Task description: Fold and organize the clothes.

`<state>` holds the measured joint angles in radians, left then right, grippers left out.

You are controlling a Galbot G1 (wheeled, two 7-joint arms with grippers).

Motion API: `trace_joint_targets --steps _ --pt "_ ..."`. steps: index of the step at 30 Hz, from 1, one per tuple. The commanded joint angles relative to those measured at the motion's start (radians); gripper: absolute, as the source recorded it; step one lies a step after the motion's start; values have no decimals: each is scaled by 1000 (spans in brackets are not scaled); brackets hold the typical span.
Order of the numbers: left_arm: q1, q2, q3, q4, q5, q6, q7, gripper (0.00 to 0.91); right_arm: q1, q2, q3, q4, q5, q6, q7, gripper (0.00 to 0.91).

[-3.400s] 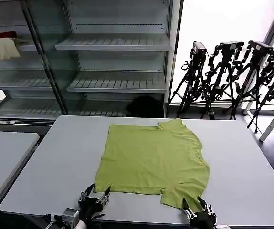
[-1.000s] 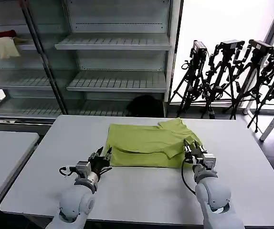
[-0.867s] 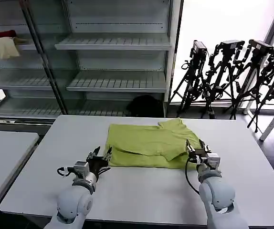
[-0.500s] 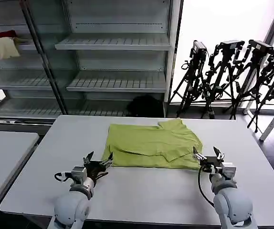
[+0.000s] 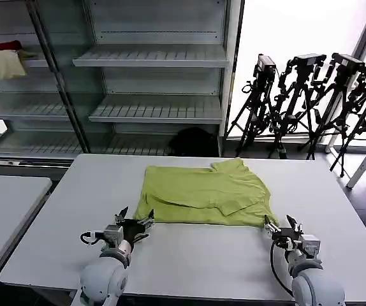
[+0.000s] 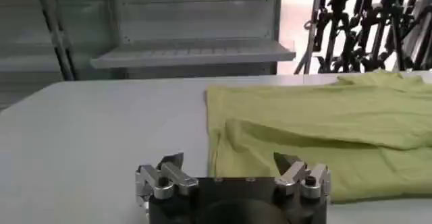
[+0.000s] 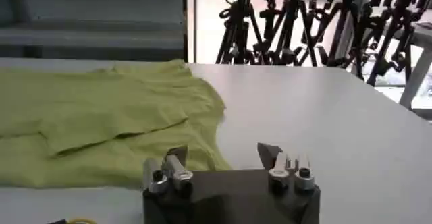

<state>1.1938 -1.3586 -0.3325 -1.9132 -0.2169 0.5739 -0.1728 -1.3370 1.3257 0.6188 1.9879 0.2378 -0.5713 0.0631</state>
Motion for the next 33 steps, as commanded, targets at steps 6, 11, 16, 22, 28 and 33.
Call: trace_joint_targets --steps 6,11,16,22,28,33 --pt "0 7 6 19 14 4 19 10 -17 -8 -1 24 -11 -7 -6 0" --pt "7 10 10 19 18 4 35 10 -18 -9 0 50 -11 -7 -5 0" --pt "9 10 9 26 19 4 36 10 -20 -10 3 65 -10 -8 -4 0" --pt "21 13 4 6 8 -14 29 0 -46 -15 9 93 16 -8 5 0" --pt "105 33 -20 -98 -1 -18 33 0 -132 -24 22 184 52 -10 24 0" --pt "280 70 -100 -292 -37 3 68 0 -276 -32 -22 310 43 -11 59 0"
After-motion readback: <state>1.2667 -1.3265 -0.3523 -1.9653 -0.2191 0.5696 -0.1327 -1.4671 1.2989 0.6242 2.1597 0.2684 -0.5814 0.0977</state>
